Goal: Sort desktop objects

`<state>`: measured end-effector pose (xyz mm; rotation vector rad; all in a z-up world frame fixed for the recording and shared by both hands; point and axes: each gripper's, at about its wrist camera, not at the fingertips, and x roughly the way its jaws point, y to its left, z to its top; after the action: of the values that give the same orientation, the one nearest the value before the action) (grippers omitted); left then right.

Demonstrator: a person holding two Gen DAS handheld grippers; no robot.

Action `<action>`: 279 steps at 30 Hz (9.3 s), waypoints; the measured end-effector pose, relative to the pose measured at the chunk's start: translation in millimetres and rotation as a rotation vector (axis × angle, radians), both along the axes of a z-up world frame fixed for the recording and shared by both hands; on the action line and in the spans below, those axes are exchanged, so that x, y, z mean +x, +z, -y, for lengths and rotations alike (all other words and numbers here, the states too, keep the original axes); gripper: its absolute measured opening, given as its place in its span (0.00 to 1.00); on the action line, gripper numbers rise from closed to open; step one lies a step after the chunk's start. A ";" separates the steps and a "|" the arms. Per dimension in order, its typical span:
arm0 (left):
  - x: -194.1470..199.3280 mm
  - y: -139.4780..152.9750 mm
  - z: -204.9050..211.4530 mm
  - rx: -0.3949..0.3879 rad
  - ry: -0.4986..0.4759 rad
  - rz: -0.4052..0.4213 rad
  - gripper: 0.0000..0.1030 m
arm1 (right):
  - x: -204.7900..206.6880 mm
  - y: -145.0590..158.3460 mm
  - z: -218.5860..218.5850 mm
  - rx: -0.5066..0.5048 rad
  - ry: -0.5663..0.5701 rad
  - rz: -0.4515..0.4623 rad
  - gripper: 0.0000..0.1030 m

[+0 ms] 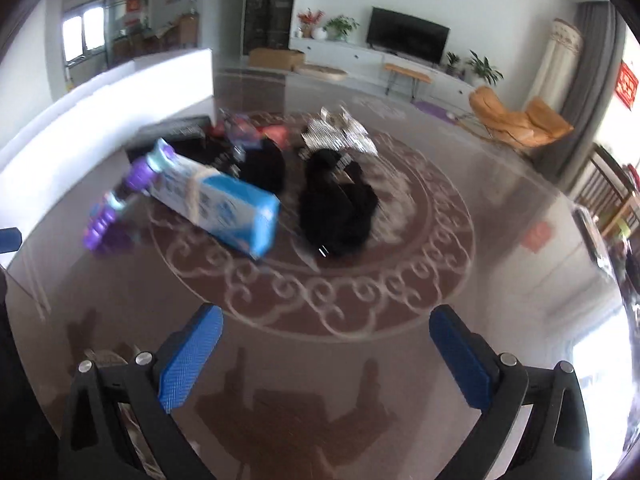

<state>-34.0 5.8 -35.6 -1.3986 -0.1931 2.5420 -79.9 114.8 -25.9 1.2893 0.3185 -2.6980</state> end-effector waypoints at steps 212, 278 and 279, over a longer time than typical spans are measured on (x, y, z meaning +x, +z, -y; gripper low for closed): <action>-52.3 -2.5 43.7 0.046 -0.103 -0.059 0.38 | -24.4 14.9 44.0 0.035 0.291 0.049 0.97; -25.8 80.6 77.4 0.150 0.036 -0.219 1.00 | 9.6 58.6 124.2 -0.154 0.235 -0.243 1.00; -27.0 69.0 56.0 0.124 0.007 -0.201 1.00 | 19.5 48.1 101.2 -0.120 0.191 -0.233 1.00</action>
<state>-61.0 -50.2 33.4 -1.0920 -0.3135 2.6054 -60.4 13.5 22.2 0.8665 0.2828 -2.6584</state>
